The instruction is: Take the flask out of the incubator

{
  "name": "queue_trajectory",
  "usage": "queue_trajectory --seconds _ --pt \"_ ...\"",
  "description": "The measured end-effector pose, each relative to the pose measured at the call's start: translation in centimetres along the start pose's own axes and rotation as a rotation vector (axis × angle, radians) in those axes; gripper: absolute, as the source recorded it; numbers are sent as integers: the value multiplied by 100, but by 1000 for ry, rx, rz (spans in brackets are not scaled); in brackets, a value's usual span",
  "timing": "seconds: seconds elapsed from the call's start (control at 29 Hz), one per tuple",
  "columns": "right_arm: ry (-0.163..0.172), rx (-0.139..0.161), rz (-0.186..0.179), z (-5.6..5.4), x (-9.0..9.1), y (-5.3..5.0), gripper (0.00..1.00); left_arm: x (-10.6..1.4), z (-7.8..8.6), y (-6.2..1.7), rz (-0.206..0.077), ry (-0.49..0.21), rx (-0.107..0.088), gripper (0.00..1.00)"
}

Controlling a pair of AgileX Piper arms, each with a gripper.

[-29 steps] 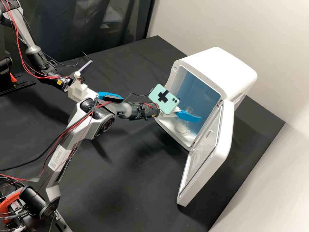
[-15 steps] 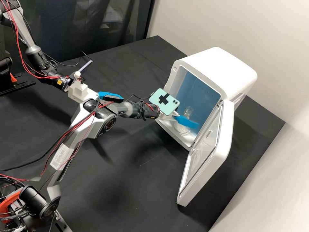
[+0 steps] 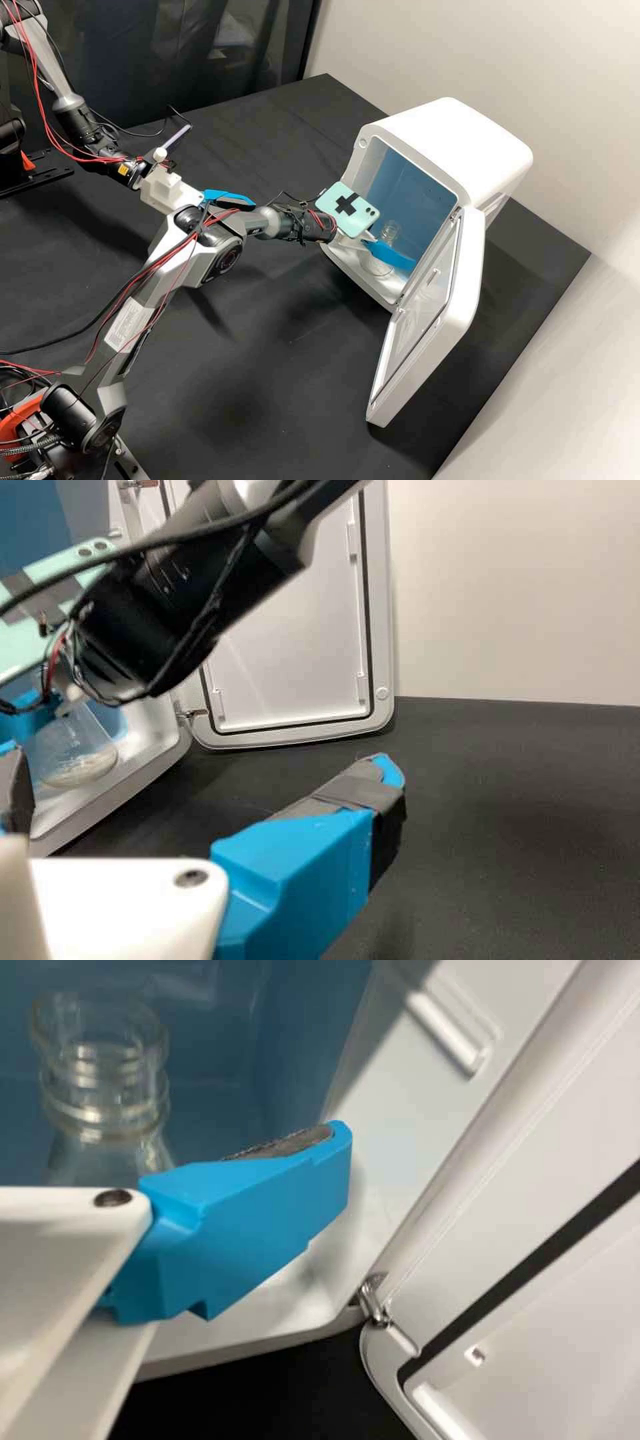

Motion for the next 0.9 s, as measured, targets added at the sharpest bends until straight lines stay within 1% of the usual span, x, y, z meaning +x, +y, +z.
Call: queue_trajectory --seconds 0.03,0.14,0.21,0.28,0.38,0.52,0.55,0.62,0.72,0.79,0.83,0.9 --pt "-1 0 1 -9 7 6 100 0 0 0 0 0 0 100" --pt "6 -2 15 -73 23 72 100 -2 1 5 2 0 0 100" --pt "13 -11 25 -109 27 111 100 -3 1 7 2 0 0 100" --pt "16 -18 30 -129 39 124 100 -4 2 13 4 -1 0 100" --pt "12 -20 28 -136 63 113 100 -4 2 13 4 -1 0 100" --pt "11 -34 26 -129 70 99 100 -5 2 12 2 0 0 100" --pt "11 -34 26 -129 70 99 100 -13 3 22 5 1 -1 100" --pt "9 -36 24 -122 78 83 100 -26 12 34 1 1 -3 100" --pt "4 -40 18 -104 97 43 100 -39 30 55 6 -4 8 100" --pt "3 -38 17 -103 97 43 100 -43 32 57 7 -4 6 100" --pt "0 -33 15 -100 97 41 100 -56 30 47 3 -3 12 100" --pt "0 -33 15 -100 97 41 100 -56 30 47 3 -3 12 100"
